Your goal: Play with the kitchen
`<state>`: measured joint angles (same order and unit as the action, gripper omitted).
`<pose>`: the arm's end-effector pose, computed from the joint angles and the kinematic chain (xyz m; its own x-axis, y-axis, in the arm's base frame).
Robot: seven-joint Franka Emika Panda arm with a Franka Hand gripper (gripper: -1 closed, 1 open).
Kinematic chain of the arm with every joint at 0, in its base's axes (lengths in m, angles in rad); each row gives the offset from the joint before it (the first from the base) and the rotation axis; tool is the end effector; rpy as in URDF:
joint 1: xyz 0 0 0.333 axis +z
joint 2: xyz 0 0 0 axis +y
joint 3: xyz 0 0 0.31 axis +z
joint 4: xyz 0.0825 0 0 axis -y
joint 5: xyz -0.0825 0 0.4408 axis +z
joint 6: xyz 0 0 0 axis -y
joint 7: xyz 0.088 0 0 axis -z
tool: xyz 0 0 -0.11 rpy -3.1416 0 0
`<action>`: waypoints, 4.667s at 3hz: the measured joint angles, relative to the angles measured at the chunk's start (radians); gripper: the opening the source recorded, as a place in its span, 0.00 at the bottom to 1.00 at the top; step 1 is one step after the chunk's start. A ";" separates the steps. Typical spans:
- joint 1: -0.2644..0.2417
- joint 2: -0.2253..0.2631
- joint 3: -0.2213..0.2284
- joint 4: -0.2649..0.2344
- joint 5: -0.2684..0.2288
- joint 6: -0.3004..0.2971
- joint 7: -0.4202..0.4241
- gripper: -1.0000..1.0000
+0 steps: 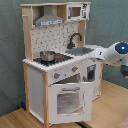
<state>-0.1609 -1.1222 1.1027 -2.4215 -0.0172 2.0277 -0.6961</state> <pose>0.2507 0.3876 0.4823 0.3034 0.8796 -0.3664 0.6496 0.0904 0.7549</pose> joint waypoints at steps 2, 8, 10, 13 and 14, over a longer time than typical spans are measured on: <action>-0.055 0.139 -0.009 -0.008 0.072 0.066 -0.135 1.00; -0.205 0.666 0.077 0.005 0.071 0.355 -0.214 1.00; -0.243 0.824 0.080 0.018 0.062 0.434 -0.298 1.00; -0.255 0.909 0.081 0.046 0.034 0.434 -0.338 0.00; -0.255 0.998 0.082 0.051 -0.015 0.440 -0.338 0.00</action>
<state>-0.4161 -0.1240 1.1851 -2.3710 -0.0323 2.4676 -1.0339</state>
